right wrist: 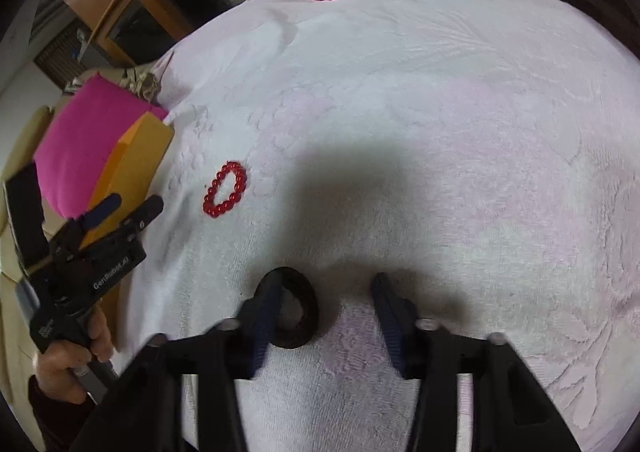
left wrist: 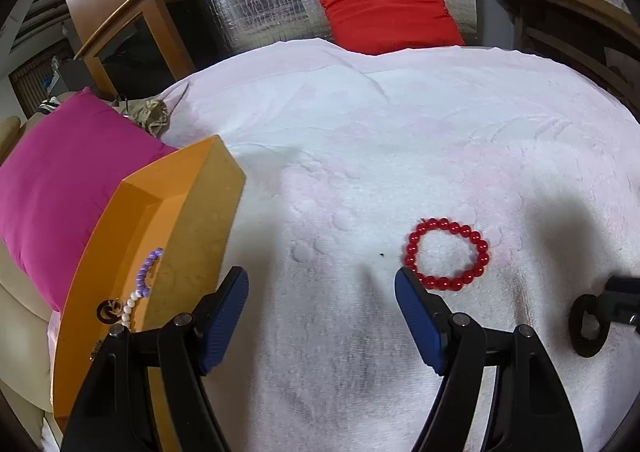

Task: Organize jewelry
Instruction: 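Grasp the black rubber ring with the right tool while the left tool grasps the red bead bracelet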

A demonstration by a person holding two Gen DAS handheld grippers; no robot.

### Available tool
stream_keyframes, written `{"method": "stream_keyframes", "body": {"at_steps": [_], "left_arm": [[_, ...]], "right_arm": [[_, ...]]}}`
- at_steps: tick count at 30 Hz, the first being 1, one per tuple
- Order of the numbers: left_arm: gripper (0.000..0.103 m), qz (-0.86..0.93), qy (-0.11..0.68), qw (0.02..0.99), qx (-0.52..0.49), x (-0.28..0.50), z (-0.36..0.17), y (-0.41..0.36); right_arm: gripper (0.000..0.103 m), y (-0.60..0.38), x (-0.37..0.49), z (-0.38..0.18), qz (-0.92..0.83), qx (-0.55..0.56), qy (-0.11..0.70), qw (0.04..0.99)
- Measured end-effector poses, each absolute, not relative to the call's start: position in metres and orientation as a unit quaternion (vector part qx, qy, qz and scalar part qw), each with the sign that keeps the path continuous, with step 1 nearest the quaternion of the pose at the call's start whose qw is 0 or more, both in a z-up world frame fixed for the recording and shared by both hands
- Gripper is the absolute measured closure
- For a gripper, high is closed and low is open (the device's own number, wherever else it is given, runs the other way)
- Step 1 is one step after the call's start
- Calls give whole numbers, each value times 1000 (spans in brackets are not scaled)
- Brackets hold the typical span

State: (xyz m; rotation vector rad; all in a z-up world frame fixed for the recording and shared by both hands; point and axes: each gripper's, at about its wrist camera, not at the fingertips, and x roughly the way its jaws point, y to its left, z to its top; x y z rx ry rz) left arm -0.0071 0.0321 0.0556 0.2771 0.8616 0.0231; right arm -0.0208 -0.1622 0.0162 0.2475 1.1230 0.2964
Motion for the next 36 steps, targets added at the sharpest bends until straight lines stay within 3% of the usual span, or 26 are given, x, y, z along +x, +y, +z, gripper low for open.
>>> {"method": "stream_keyframes", "body": {"at_steps": [2, 4, 6, 13, 32, 34, 36], "left_arm": [[27, 12, 419, 898, 136, -6, 54, 31], [27, 13, 419, 898, 136, -5, 54, 32], [27, 12, 420, 898, 132, -4, 54, 35], [27, -31, 436, 894, 102, 4, 48, 30], [28, -134, 489, 862, 35, 28, 16, -5], [39, -144, 490, 860, 17, 29, 15, -5], [60, -156, 486, 860, 11, 29, 15, -4]], "right_arm": [[73, -148, -26, 18, 149, 77, 524, 835], [90, -133, -32, 16, 140, 17, 514, 846], [94, -124, -36, 16, 126, -20, 501, 856], [95, -153, -31, 36, 97, 48, 456, 883], [95, -179, -11, 23, 76, 146, 498, 851], [95, -180, -12, 23, 75, 146, 497, 852], [95, -181, -13, 24, 75, 149, 495, 853]]}}
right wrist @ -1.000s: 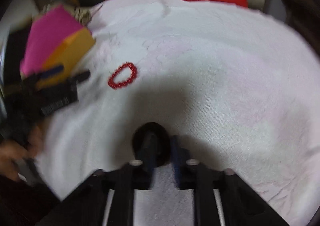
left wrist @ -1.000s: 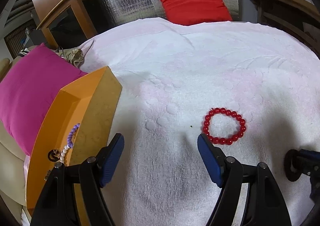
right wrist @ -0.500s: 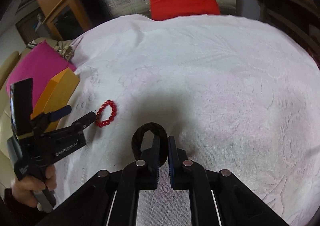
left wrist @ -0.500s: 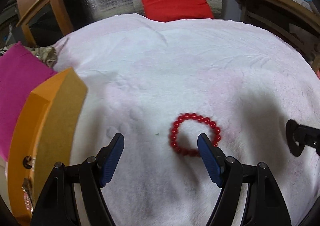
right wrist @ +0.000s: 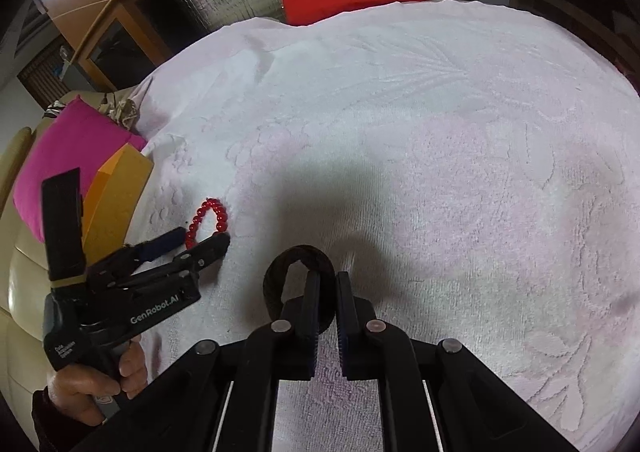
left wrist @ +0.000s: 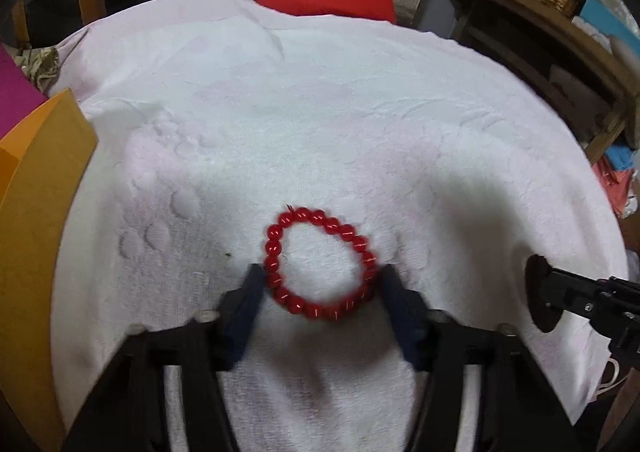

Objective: Organize jewelry

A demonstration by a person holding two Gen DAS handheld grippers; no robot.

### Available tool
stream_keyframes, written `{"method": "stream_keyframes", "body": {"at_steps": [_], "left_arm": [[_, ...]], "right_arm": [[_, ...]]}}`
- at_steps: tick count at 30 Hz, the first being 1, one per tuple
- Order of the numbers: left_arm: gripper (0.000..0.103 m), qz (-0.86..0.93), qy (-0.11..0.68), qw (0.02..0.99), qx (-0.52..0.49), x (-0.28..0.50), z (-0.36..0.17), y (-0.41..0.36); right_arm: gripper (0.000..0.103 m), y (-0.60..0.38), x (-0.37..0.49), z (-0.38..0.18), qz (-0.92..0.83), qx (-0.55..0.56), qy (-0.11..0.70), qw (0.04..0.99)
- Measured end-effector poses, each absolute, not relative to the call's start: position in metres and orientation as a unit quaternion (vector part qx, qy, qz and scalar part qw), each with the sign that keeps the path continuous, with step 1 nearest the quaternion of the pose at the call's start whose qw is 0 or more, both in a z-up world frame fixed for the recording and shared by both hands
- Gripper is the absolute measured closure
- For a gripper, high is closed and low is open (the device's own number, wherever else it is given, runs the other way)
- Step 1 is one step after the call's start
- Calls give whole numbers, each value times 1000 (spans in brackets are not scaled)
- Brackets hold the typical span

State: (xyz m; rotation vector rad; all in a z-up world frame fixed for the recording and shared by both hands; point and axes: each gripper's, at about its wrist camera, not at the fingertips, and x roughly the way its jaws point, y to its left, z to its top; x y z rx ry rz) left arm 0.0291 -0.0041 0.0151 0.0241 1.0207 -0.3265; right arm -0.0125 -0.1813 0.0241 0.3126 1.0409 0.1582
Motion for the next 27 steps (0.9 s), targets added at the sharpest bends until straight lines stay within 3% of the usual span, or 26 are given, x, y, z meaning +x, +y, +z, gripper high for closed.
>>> {"method": "stream_keyframes", "body": {"at_steps": [4, 16, 27], "left_arm": [[84, -167, 476, 863, 9, 27, 17, -9], [84, -159, 447, 880, -3, 11, 36, 1], [84, -116, 399, 908, 59, -20, 65, -3]], "right_arm": [[95, -181, -13, 25, 75, 149, 493, 854], [95, -182, -14, 28, 73, 153, 483, 859], [95, -178, -14, 27, 70, 151, 478, 862]]}}
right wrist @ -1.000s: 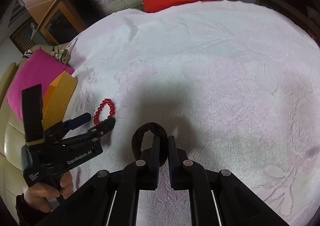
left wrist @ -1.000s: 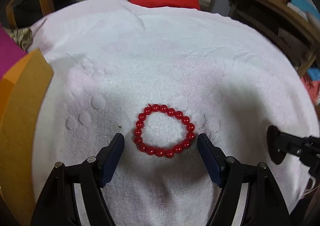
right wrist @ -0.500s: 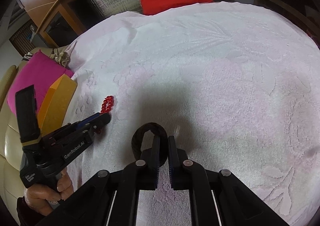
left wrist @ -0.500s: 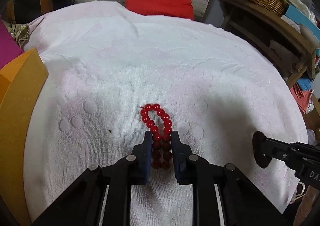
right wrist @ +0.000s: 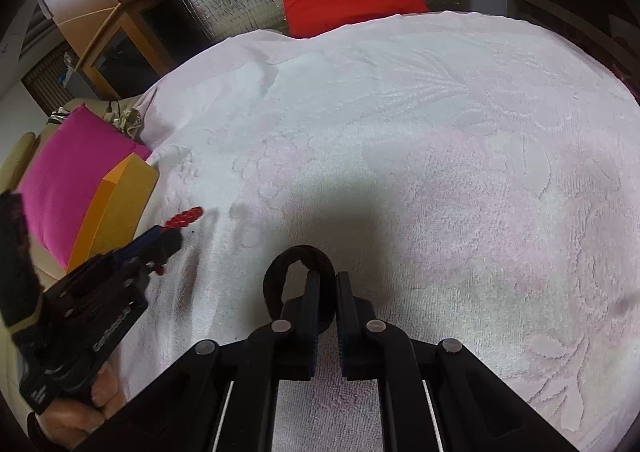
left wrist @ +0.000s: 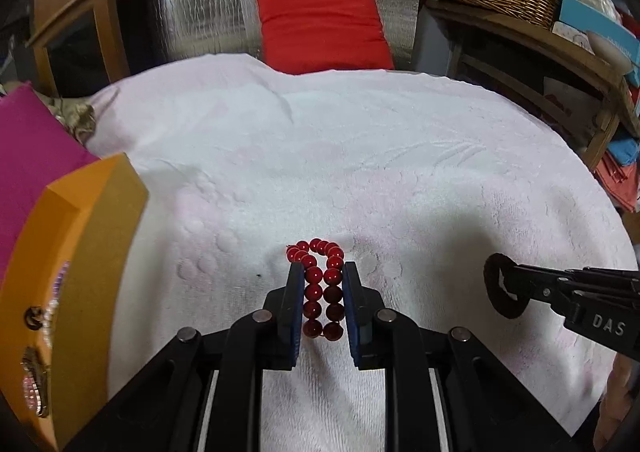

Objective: Organize jewelry

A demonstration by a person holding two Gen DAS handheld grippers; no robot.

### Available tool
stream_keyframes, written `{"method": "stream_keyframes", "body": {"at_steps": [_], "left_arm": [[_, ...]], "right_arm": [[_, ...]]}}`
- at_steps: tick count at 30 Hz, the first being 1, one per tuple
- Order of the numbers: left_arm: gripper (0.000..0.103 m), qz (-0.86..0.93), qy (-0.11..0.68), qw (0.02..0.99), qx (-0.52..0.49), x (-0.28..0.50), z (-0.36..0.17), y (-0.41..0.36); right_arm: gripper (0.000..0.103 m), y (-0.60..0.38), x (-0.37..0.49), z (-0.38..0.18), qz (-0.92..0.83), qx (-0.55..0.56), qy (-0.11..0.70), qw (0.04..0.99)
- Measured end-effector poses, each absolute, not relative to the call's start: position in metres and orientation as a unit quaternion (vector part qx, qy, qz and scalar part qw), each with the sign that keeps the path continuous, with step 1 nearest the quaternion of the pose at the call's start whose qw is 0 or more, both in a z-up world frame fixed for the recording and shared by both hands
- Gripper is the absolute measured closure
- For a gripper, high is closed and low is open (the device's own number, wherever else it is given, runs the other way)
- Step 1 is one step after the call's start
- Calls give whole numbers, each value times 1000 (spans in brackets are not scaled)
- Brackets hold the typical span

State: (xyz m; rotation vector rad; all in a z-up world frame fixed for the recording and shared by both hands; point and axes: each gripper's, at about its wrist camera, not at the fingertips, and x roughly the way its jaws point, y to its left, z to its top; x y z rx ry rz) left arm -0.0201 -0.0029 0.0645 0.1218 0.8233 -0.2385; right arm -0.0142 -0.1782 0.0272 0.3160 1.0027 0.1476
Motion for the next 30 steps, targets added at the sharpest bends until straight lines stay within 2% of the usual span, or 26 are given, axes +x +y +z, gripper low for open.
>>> {"method": "stream_keyframes", "body": {"at_steps": [30], "left_arm": [[84, -43, 348, 933, 82, -39, 90, 25]], "right_arm": [[95, -159, -8, 25, 71, 151, 462, 871]]}}
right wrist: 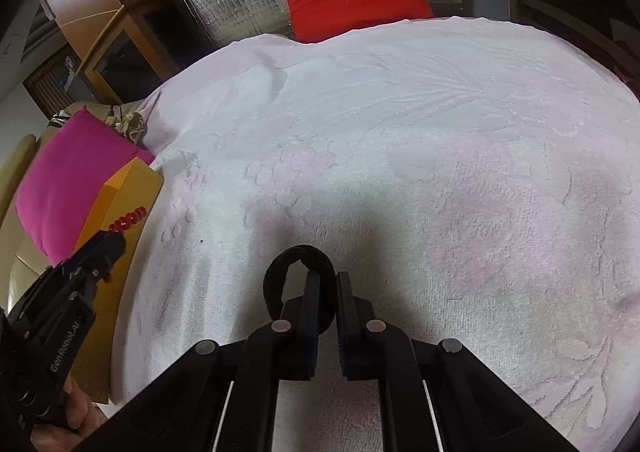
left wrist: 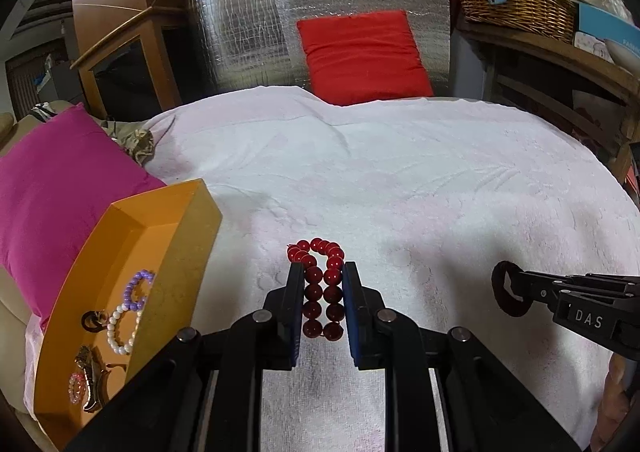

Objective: Organize jewelry

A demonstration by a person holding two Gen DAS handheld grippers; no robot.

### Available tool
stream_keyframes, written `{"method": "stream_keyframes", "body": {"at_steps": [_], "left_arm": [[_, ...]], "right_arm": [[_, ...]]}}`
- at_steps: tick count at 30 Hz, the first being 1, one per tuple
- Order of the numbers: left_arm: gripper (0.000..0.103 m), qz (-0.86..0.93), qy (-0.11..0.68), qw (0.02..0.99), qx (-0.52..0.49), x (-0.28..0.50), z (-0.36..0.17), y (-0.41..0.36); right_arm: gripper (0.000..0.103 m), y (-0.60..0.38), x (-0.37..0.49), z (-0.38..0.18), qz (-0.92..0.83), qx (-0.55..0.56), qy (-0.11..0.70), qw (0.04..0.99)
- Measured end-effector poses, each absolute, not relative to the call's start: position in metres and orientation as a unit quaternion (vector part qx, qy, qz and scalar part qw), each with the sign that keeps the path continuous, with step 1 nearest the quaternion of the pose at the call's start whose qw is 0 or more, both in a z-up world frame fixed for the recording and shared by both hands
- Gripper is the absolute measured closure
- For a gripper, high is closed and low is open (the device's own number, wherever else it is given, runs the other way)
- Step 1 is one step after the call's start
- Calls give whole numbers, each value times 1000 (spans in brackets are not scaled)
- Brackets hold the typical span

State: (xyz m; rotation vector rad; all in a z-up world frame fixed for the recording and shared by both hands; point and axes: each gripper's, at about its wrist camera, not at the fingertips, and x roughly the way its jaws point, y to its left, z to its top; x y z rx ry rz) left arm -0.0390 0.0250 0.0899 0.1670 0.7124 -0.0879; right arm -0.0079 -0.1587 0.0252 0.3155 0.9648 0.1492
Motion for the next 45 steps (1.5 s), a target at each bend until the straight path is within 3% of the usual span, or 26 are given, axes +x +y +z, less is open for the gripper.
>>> {"method": "stream_keyframes", "body": {"at_steps": [12, 28, 31, 33, 35, 45], "left_arm": [[84, -35, 353, 931, 83, -41, 88, 30], [83, -36, 432, 894, 116, -23, 47, 14], [78, -32, 440, 890, 117, -22, 42, 14], [63, -28, 443, 888, 120, -22, 41, 13], [58, -27, 443, 888, 121, -23, 40, 12], [57, -44, 437, 891, 119, -28, 47, 7]], "right_arm": [[94, -151, -9, 22, 68, 135, 471, 869], [90, -161, -3, 8, 49, 138, 516, 844], [90, -164, -4, 7, 51, 147, 518, 841], [90, -166, -4, 7, 53, 155, 520, 838], [89, -168, -4, 5, 53, 163, 521, 836], [89, -169, -4, 5, 53, 171, 521, 835]]}}
